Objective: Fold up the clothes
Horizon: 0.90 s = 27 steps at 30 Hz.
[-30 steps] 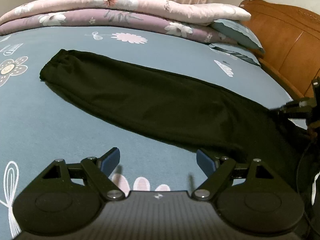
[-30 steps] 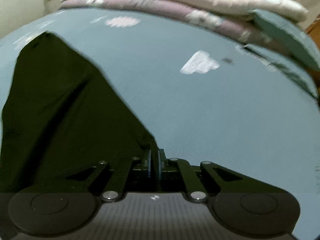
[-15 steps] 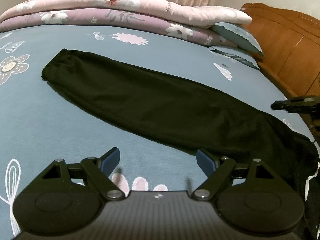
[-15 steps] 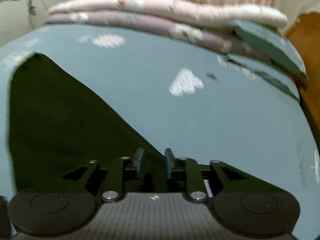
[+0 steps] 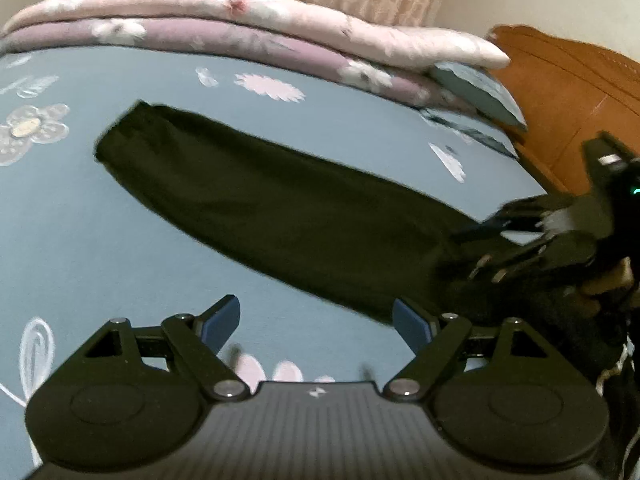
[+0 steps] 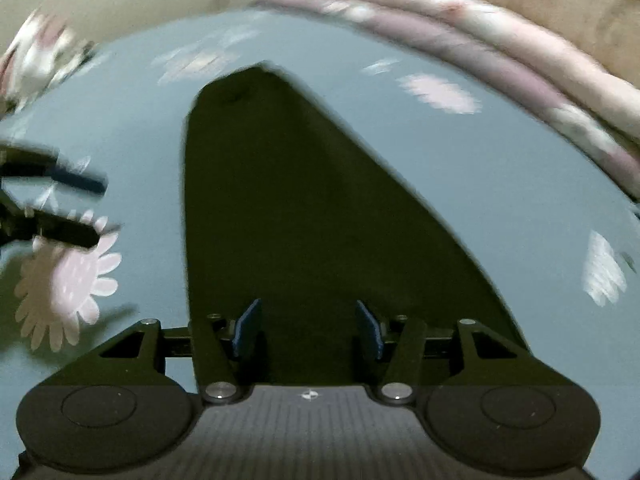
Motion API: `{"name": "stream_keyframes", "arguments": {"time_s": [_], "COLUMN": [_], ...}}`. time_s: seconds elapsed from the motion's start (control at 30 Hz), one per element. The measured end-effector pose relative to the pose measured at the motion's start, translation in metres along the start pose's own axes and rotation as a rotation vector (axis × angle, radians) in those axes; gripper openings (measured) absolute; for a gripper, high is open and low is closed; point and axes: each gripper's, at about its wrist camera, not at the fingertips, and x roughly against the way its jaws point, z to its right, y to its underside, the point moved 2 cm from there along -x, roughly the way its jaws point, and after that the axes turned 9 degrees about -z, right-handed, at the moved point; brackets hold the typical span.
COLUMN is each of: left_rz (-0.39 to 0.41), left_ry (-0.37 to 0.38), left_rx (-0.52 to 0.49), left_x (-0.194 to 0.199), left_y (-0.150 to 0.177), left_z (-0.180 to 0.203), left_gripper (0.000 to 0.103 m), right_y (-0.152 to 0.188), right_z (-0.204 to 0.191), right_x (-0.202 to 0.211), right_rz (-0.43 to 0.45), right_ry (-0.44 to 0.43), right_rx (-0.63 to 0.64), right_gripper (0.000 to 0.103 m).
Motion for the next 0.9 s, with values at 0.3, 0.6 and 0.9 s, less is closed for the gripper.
{"name": "stream_keyframes", "arguments": {"time_s": [0.3, 0.6, 0.9], "left_rz": [0.026, -0.017, -0.105], "left_ry": [0.056, 0.055, 0.010], "left_rx": [0.203, 0.472, 0.646], "left_x": [-0.008, -0.026, -0.059], "left_y": [-0.020, -0.067, -0.110], "left_z": [-0.043, -0.107, -0.168], "left_gripper": [0.081, 0.071, 0.052], "right_y": [-0.014, -0.091, -0.195], "right_z": [0.010, 0.050, 0.078], "right_x": [0.000, 0.011, -0.049], "right_rz": [0.027, -0.048, -0.082], "right_ry": [-0.180, -0.242, -0.250], "right_rx": [-0.050, -0.074, -0.055], "right_gripper": [0.058, 0.056, 0.038]}}
